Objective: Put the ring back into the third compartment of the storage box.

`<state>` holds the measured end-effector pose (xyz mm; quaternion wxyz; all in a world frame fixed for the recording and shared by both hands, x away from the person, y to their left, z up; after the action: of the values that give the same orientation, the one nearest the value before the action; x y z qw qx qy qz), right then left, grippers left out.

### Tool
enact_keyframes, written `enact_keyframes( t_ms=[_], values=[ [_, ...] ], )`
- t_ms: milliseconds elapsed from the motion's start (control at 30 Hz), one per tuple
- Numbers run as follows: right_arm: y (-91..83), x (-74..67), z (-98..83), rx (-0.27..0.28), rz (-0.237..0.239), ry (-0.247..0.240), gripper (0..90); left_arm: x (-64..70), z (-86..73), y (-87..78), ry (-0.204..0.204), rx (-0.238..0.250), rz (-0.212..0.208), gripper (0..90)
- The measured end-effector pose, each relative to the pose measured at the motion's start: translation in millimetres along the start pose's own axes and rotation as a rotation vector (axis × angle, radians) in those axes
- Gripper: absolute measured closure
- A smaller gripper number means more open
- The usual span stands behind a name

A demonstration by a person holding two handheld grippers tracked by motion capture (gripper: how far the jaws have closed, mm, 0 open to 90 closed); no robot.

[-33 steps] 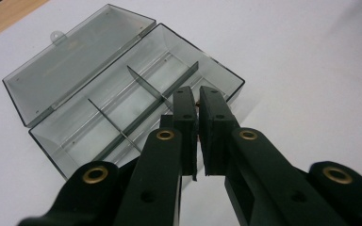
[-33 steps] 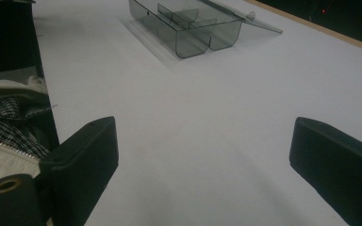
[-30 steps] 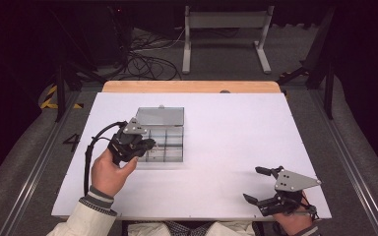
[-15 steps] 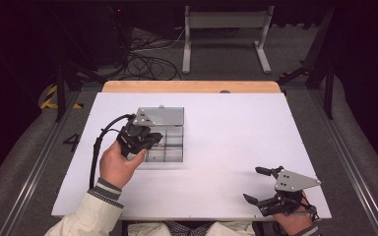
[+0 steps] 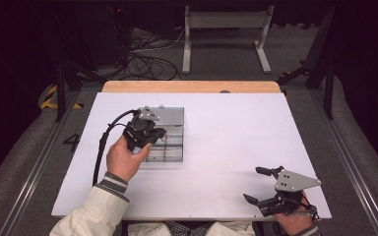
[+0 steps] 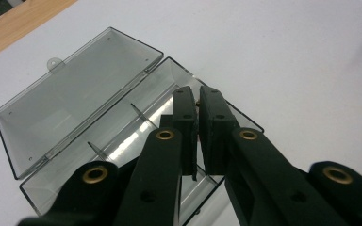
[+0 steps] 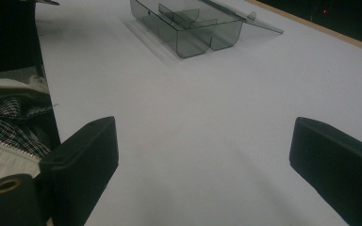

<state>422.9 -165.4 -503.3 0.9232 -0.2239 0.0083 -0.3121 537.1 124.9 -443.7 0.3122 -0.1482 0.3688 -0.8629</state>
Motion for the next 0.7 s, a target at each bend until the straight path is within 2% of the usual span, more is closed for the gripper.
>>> enact_keyframes(
  t_ms=[133, 300, 500, 700],
  values=[
    [0.0, -0.1, 0.0, 0.0, 0.0, 0.0, 9.3, -4.8, 0.7, 4.5, 0.01, 0.006, 0.016, 86.0],
    [0.1, -0.2, 0.0, 0.0, 0.0, 0.0, 9.3, -9.9, 1.6, 11.3, -0.013, 0.018, 0.011, 86.0],
    [-0.3, 0.0, 0.1, 0.001, 0.001, 0.0, 9.3, -15.0, 2.8, 23.3, -0.053, 0.036, -0.04, 86.0],
    [-0.7, -0.2, 0.3, 0.003, 0.002, 0.005, 9.3, -18.6, 3.6, 35.9, -0.068, 0.036, -0.041, 85.9]
  ],
)
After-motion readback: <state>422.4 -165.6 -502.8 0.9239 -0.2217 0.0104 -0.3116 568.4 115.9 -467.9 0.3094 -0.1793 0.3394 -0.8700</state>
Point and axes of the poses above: each handheld gripper's, and its own axes: y roughly forward along the jaws, z roughly out of its top, x roughly to its right, the point moved 10 cm from there along y, roughly forward along the jaws, and after that the axes turned 6 degrees about -z, right-handed, at the moved point
